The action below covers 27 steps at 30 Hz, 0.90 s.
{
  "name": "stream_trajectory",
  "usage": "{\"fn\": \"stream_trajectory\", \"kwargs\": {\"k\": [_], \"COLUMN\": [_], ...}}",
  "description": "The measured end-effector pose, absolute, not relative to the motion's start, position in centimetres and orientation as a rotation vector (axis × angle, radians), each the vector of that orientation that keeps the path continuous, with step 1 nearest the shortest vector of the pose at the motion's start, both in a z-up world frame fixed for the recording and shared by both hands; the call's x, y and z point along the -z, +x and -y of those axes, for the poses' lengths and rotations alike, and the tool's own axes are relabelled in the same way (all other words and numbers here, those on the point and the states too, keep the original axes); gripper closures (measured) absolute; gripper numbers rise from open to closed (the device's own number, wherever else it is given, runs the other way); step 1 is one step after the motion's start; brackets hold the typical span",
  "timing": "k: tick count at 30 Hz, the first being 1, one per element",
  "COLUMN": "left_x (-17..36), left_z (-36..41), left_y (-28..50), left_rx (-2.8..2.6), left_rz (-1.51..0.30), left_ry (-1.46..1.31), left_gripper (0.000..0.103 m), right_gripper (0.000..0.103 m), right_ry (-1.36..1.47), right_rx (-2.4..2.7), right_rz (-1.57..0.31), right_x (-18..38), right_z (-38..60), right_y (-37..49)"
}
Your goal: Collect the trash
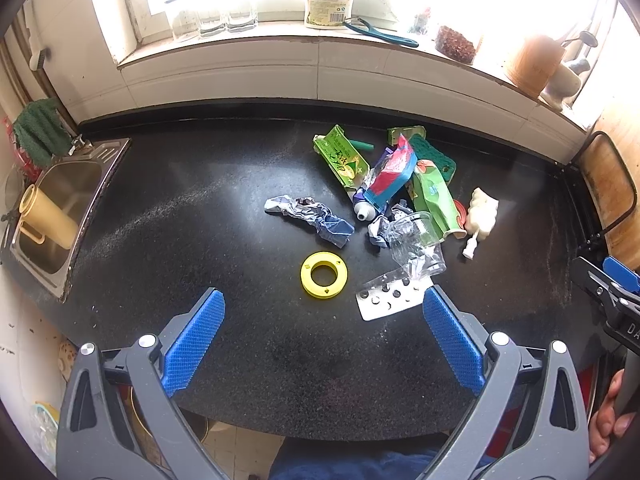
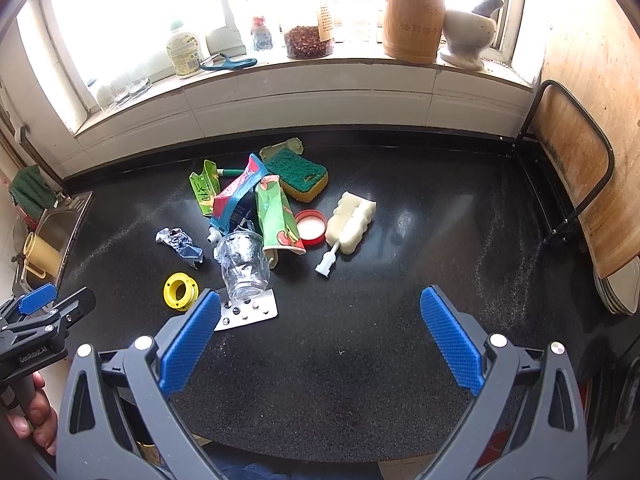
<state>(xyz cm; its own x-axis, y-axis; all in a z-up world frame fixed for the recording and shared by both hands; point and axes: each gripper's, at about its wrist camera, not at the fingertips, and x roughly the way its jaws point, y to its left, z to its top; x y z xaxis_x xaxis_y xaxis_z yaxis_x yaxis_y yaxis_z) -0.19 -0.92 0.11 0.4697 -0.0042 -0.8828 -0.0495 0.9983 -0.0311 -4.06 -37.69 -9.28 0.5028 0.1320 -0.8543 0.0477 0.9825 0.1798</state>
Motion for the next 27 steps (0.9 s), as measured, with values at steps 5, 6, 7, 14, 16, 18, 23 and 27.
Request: {"fn": "stream_trajectory", "kwargs": {"k": [5, 6, 7, 14, 16, 18, 23, 27], "left_x": [0.1, 0.1, 0.1, 0.2, 0.4, 0.5, 0.7, 1.0], "left_z": [0.7, 0.7, 0.7, 0.7, 0.6, 0.5, 0.5, 0.4], "left_y": [0.1, 0.2, 0.1, 0.1, 0.2, 0.5, 1.2, 1.7], "left_rx": [-0.031, -0.031, -0.03, -0.03, -0.032, -0.034, -0.038, -0.043], "left_rz": [-1.085, -1.085, -1.085, -1.084, -1.084, -1.085, -1.092, -1.1], "left_ry": [-0.055, -0.054, -0.054, -0.054, -0.053, -0.054, -0.053, -0.055], "left_gripper": [0.007, 0.007, 0.007, 0.007, 0.007, 0.007, 0.007, 0.007], "right_gripper": [0.006, 0.006, 0.006, 0.006, 0.006, 0.006, 0.006, 0.006], "right_ry": [0.187, 0.188, 0.187, 0.187, 0.186, 0.188, 0.187, 0.187], "right_rx": [-0.051, -0.051, -0.051, -0.052, -0.052, -0.053, -0.055, -0.056], "right_rz": [-1.047, -1.047, -1.044, -1.046, -1.048, -1.048, -1.05, -1.054], "right_x": [9.7, 9.7, 9.7, 9.8, 9.9, 9.9, 10.2, 10.5], "right_z": [37.4, 37.4, 37.4, 37.3, 37.3, 37.2, 37.3, 37.4], "right_y": [-3.5, -3.4, -3.8, -3.5, -3.1, -2.9, -2.4, -2.2]}}
